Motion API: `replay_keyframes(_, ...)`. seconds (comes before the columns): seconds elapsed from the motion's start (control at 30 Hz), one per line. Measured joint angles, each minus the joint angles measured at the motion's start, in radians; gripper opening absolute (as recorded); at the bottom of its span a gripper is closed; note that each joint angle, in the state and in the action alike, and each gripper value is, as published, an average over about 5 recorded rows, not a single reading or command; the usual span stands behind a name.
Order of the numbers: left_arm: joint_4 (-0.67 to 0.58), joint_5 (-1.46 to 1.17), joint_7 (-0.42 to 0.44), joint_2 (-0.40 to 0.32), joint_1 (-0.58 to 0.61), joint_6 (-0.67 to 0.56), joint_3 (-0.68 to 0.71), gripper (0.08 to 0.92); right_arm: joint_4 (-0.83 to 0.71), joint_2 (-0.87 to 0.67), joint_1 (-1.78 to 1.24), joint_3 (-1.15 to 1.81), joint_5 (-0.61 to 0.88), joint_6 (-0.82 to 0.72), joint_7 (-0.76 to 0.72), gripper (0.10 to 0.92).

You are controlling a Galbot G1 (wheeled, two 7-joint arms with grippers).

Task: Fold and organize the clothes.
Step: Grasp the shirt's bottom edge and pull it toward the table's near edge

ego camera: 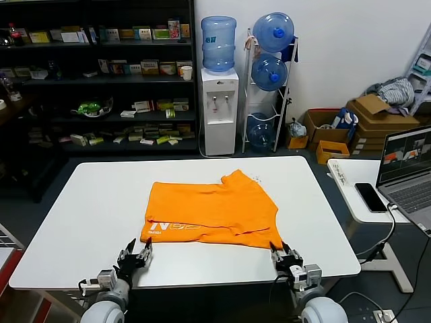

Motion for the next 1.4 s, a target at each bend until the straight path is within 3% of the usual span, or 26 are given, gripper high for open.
replay_keyframes(0.27,0.016,0.002,0.002,-0.014,-0.012,-0.023,0.01,0.291,0.009,-0.005,-0.013,0.001,0.003,0.019,0.009,0.131)
replay_keyframes(0.53,0.001,-0.003,-0.017,-0.012,-0.005,-0.038,0.006,0.097,0.042,-0.023,-0.043,0.013,0.016,0.037,0.026,0.125)
replay_keyframes(0.73,-0.095,-0.044,-0.058,0.017,0.063,-0.019,-0.013,0.092,0.116,-0.051,-0.117,0.036,0.034,0.04,0.057,0.125)
replay_keyframes(1.13,-0.346,-0.066,-0.147,0.032,0.338,-0.002,-0.047,0.094,0.254,-0.073,-0.319,0.099,0.04,0.053,0.1,0.131)
replay_keyframes(1.27,-0.379,-0.057,-0.156,0.031,0.378,0.01,-0.054,0.141,0.273,-0.085,-0.331,0.117,0.038,0.043,0.103,0.217)
replay_keyframes(1.4,-0.407,-0.06,-0.155,0.044,0.39,0.026,-0.074,0.244,0.296,-0.113,-0.301,0.13,0.05,0.026,0.101,0.329)
